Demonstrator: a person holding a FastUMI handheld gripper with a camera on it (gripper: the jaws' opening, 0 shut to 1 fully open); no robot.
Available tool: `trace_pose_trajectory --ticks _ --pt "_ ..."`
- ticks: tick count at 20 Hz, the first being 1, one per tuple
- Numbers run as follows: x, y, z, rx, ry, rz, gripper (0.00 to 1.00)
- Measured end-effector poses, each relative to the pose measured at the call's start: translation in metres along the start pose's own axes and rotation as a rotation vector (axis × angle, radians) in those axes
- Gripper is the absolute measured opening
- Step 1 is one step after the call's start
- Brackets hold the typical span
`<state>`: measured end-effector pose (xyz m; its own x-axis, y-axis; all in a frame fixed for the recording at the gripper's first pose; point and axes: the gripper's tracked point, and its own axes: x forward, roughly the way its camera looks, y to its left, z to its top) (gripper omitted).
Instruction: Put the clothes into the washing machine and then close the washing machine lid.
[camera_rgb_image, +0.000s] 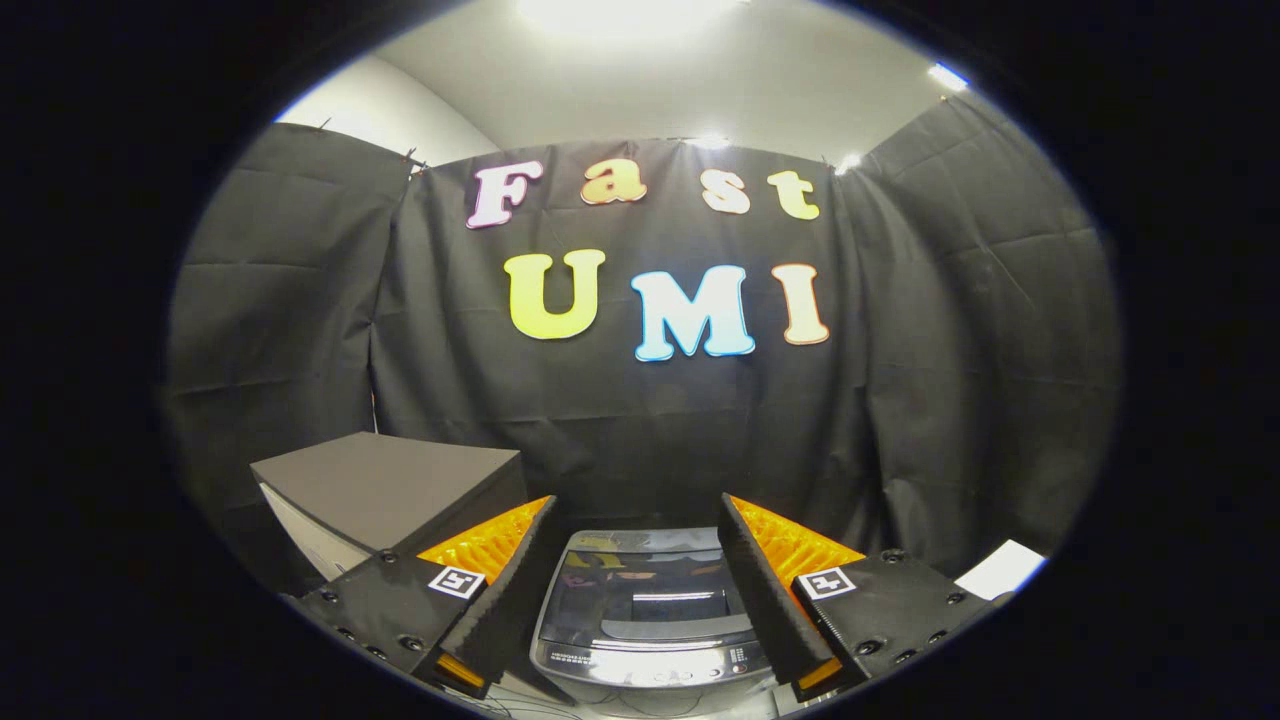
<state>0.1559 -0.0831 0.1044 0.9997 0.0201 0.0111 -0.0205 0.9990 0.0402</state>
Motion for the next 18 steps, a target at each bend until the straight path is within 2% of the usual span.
trace_pose_trajectory --ticks 4,18 --pt "-0.037 0.011 0.014 -0.003 -0.03 -0.001 0.98" --pt "-0.151 0.034 0.008 -0.02 -0.034 -0.014 0.98"
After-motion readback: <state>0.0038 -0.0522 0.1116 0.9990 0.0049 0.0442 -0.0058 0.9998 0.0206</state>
